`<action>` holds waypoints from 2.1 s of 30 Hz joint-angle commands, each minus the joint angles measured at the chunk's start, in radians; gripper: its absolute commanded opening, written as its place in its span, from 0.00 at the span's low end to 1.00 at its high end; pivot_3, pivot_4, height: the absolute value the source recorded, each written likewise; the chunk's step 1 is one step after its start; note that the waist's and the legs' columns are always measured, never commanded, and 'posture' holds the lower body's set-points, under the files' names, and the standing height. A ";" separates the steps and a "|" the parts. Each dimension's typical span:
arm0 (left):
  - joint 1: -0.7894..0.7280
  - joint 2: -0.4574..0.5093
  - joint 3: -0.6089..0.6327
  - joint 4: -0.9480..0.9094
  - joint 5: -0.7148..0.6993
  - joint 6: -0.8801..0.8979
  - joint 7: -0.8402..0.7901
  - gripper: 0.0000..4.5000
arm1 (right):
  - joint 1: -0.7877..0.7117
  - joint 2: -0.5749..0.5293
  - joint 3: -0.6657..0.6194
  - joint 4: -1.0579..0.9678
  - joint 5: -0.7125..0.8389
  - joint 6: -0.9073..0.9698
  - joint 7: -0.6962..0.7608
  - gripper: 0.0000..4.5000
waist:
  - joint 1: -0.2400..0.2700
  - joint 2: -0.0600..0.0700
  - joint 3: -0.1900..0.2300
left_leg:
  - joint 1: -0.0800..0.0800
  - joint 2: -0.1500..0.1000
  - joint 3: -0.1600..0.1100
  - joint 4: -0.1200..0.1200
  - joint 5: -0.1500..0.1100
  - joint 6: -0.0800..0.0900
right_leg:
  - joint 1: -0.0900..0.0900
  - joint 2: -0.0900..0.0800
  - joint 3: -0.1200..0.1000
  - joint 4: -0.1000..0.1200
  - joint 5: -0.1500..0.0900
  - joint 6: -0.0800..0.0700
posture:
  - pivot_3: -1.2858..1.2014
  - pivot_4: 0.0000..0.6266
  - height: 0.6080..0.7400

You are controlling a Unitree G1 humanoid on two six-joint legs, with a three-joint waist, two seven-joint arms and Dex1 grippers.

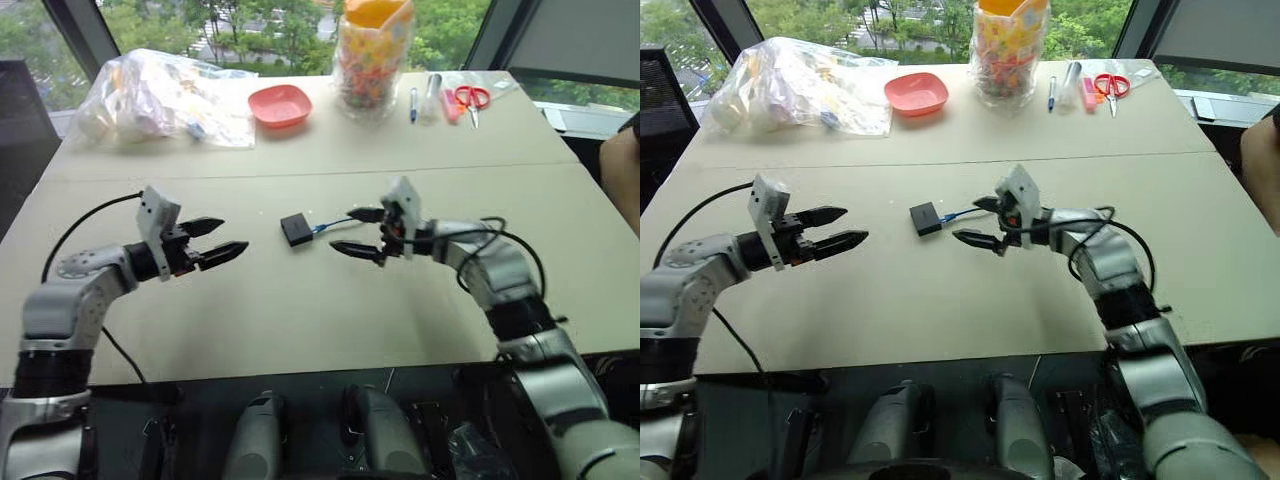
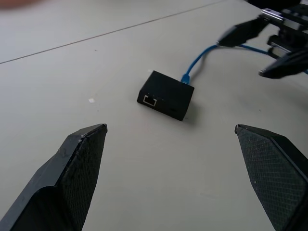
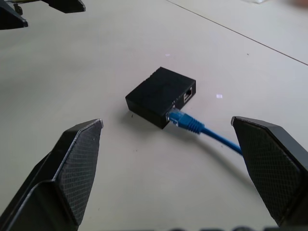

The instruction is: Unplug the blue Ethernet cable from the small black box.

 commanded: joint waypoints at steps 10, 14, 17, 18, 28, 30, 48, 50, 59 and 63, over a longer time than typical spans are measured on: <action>0.255 -0.053 0.159 -0.294 -0.080 0.063 0.168 1.00 | -0.319 0.172 0.146 0.753 -0.417 -0.494 0.103 0.60 | -0.003 -0.001 -0.001 | 0.004 0.001 0.001 0.000 0.000 -0.001 | 0.004 -0.003 0.001 0.001 0.000 0.001 | 0.52 0.24 1.00; 0.280 -0.056 0.174 -0.314 -0.090 0.060 0.195 1.00 | -0.340 0.195 0.135 0.770 -0.458 -0.517 0.131 0.15 | -0.002 -0.001 -0.001 | 0.008 0.003 0.000 0.000 0.002 -0.004 | 0.006 -0.001 0.001 0.003 -0.001 -0.005 | 0.52 0.24 1.00; 0.252 -0.054 0.156 -0.280 -0.073 0.041 0.194 1.00 | -0.345 0.195 0.133 0.773 -0.494 -0.530 0.105 0.01 | -0.002 0.000 -0.001 | 0.010 0.004 0.000 0.000 0.003 -0.005 | 0.007 0.000 0.001 0.003 0.000 -0.007 | 0.52 0.24 1.00; 0.222 -0.052 0.139 -0.248 -0.057 0.025 0.186 1.00 | -0.345 0.187 0.146 0.769 -0.520 -0.549 0.074 0.01 | -0.002 0.000 -0.001 | 0.010 0.005 0.001 0.000 0.003 -0.005 | 0.007 0.000 0.001 0.003 0.000 -0.007 | 0.52 0.24 1.00; -0.400 -0.224 -0.045 0.536 0.035 -0.088 -0.081 1.00 | -0.280 0.046 0.144 0.482 -0.662 -0.927 -0.409 0.01 | 0.003 -0.001 -0.002 | 0.001 -0.001 0.004 0.001 0.006 -0.004 | 0.002 -0.002 0.001 0.002 0.005 -0.001 | 0.52 0.24 1.00; -0.503 -0.258 -0.061 0.713 0.071 -0.133 -0.130 1.00 | -0.241 0.020 0.132 0.396 -0.655 -0.935 -0.418 0.01 | 0.003 -0.001 -0.002 | 0.001 -0.002 0.005 0.000 0.006 -0.004 | 0.002 -0.002 0.001 0.002 0.005 -0.001 | 0.52 0.24 1.00; -0.847 -0.410 0.010 1.255 0.198 -0.288 -0.293 0.31 | -0.027 -0.057 0.088 -0.113 -0.655 -0.704 -0.403 0.00 | 0.001 -0.002 -0.002 | 0.001 -0.003 0.005 0.001 0.005 -0.003 | 0.002 -0.002 0.001 0.003 0.002 0.003 | 0.52 0.24 1.00; -0.844 -0.413 0.017 1.254 0.206 -0.289 -0.298 0.13 | -0.018 -0.056 0.090 -0.130 -0.652 -0.689 -0.399 0.00 | 0.000 -0.002 -0.002 | 0.001 -0.003 0.005 0.001 0.005 -0.003 | 0.002 -0.002 0.001 0.002 0.002 0.003 | 0.52 0.24 1.00; -0.819 -0.423 0.054 1.229 0.201 -0.285 -0.280 0.11 | 0.081 -0.087 0.025 -0.264 -0.600 -0.510 -0.355 0.76 | 0.002 -0.002 -0.002 | 0.001 -0.003 0.004 0.001 0.005 -0.003 | 0.002 -0.002 0.001 0.003 0.002 0.003 | 0.52 0.24 1.00; -0.806 -0.416 0.127 1.210 0.140 -0.206 -0.278 0.11 | 0.287 0.098 -0.222 -0.614 -0.122 -0.002 -0.383 0.85 | 0.005 -0.002 -0.002 | 0.001 -0.003 0.002 0.001 0.005 -0.002 | 0.003 -0.003 0.000 0.002 0.002 0.003 | 0.52 0.24 1.00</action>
